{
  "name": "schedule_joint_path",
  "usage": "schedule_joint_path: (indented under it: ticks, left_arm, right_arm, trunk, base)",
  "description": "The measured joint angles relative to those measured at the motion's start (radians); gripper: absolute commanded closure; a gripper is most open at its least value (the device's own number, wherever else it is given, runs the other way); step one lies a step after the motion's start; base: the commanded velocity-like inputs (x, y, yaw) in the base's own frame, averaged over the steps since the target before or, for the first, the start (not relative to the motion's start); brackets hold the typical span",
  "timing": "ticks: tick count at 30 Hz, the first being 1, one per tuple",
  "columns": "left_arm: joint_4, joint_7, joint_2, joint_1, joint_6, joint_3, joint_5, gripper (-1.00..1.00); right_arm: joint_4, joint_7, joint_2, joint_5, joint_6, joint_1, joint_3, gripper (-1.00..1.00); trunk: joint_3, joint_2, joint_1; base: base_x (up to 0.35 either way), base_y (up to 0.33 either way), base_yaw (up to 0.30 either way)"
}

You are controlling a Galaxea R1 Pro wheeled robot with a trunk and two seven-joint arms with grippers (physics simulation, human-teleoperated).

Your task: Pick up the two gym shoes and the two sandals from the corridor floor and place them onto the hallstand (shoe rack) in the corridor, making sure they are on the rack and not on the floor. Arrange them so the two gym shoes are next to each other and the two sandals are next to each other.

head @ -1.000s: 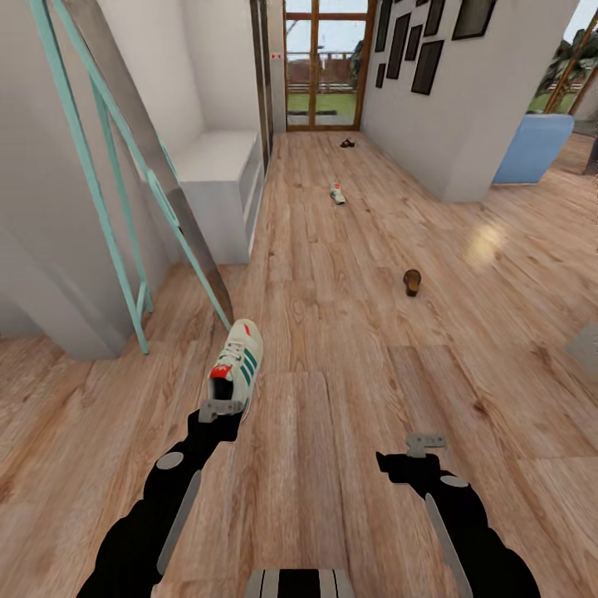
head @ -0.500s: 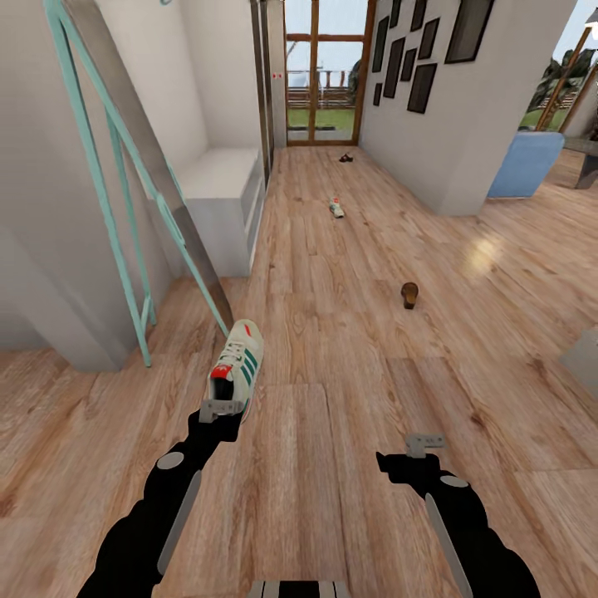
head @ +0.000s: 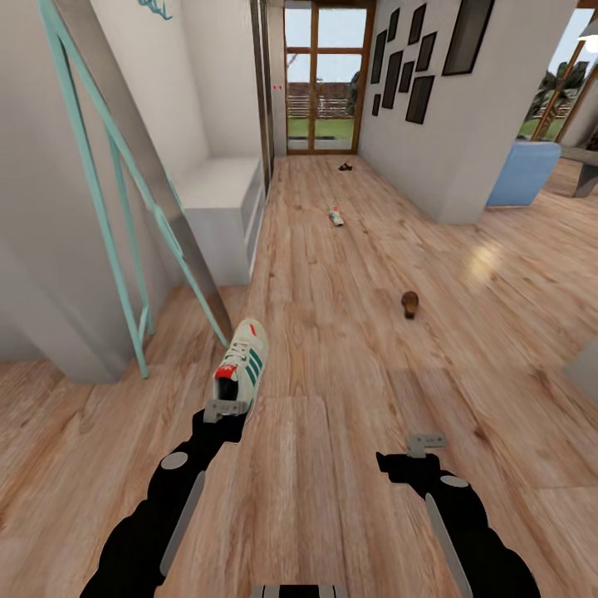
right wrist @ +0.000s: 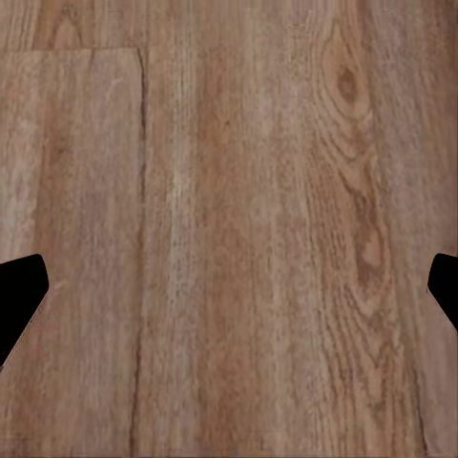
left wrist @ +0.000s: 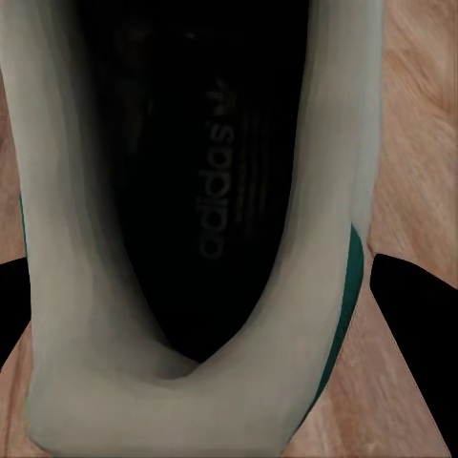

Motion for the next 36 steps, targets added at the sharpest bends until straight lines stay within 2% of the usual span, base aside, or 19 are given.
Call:
schedule_joint_path:
  ticks: [8,22,36]
  left_arm:
    - [0.001,0.000,0.000,0.000,0.000,-0.001,0.000,1.00]
    - [0.002,0.000,-0.001,0.000,0.000,-0.001,0.000,1.00]
    - [0.002,0.000,-0.001,0.000,0.000,-0.001,0.000,1.00]
  right_arm:
    - [0.000,0.000,0.000,0.000,0.000,0.000,0.000,-1.00]
    - [-0.001,0.000,0.000,0.000,0.000,0.000,0.000,-1.00]
    - [0.000,0.000,0.000,0.000,0.000,0.000,0.000,-1.00]
  trunk:
    - [0.013,0.000,0.000]
    - [0.036,0.000,0.000]
    - [0.059,0.000,0.000]
  base:
    - [0.336,-0.090,0.000]
    - [0.290,-0.219,0.000]
    - [0.344,-0.097,-0.019]
